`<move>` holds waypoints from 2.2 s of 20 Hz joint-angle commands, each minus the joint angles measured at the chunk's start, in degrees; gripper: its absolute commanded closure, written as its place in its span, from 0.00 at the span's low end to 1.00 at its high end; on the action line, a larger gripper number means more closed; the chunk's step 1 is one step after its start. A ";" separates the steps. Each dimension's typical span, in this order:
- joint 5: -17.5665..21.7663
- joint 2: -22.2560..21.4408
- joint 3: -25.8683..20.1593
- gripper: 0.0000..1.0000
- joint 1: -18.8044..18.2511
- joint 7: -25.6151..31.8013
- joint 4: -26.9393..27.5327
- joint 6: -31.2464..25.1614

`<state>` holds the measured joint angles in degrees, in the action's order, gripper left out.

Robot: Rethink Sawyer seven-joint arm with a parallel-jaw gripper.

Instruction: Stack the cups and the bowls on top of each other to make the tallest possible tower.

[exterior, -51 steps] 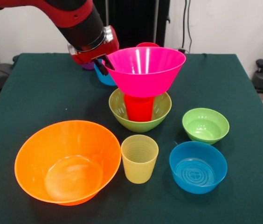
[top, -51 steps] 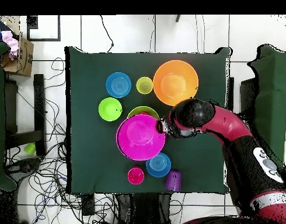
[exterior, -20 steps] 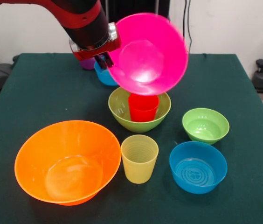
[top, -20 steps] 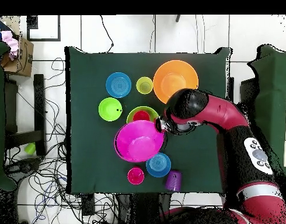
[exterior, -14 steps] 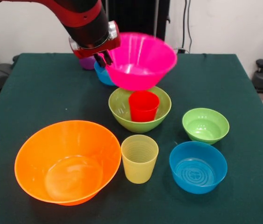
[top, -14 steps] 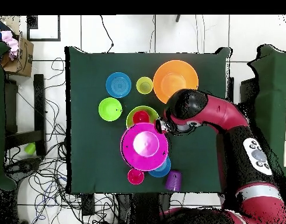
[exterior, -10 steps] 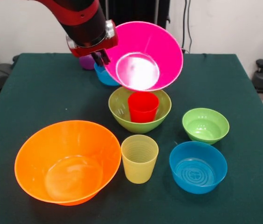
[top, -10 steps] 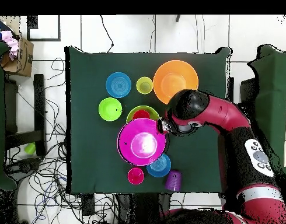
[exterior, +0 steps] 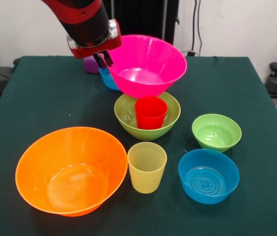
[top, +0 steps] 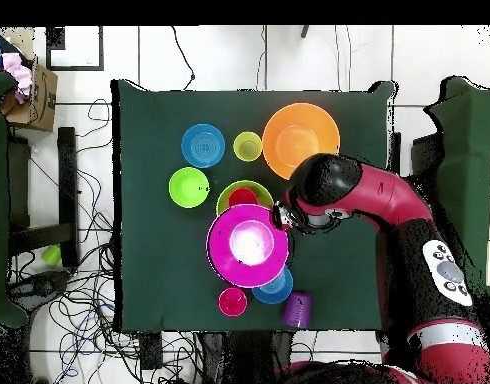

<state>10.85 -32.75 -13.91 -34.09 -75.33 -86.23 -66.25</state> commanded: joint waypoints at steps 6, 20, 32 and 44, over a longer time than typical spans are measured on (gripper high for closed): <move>1.79 1.18 -0.01 1.00 0.90 -6.35 -2.80 9.23; 11.79 6.62 4.41 1.00 4.68 -8.90 -7.51 35.46; 8.05 7.45 8.63 1.00 8.89 -10.57 -11.42 41.21; 5.89 6.78 4.65 1.00 4.15 -3.02 -10.97 33.77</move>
<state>17.12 -27.27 -5.34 -28.79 -75.38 -95.86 -28.37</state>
